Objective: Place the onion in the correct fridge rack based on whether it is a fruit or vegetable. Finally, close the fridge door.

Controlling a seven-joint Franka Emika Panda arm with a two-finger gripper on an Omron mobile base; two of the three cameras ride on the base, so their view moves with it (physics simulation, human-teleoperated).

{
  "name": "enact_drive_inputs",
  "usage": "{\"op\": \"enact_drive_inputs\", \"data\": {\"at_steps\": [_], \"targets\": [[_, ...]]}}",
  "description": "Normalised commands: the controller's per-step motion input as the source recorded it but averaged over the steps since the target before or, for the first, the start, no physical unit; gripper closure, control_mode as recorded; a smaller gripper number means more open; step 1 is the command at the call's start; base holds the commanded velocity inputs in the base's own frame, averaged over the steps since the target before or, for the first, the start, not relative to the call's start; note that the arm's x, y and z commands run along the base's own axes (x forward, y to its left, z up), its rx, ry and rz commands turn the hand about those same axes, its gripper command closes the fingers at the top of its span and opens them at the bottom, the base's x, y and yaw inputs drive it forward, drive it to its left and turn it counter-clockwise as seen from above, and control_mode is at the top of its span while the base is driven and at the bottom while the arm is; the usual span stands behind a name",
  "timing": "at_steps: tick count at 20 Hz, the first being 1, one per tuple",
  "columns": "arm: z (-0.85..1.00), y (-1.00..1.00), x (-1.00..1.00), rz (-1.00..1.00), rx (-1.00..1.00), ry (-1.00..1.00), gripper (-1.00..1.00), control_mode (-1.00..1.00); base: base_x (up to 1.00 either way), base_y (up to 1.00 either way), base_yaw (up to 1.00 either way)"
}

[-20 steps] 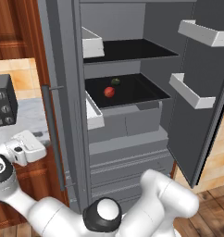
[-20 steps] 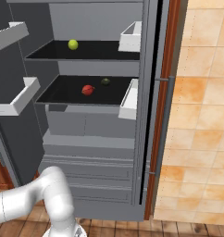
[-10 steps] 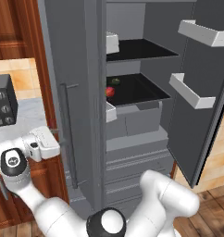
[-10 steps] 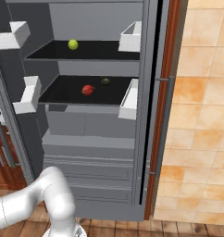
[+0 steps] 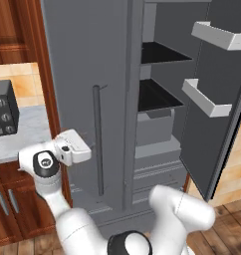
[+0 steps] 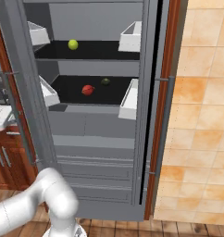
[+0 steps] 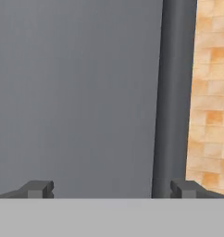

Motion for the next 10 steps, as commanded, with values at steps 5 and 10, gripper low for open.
{"op": "enact_drive_inputs", "data": {"at_steps": [5, 10], "targets": [[0.02, -0.7, 0.41, 0.05, 0.0, -0.02, -1.0, -1.0, 0.0, 0.0, 0.0], [0.09, -0.58, 0.45, 0.06, 0.0, -0.05, -1.0, -1.0, 0.0, 0.0, 0.0]]}}
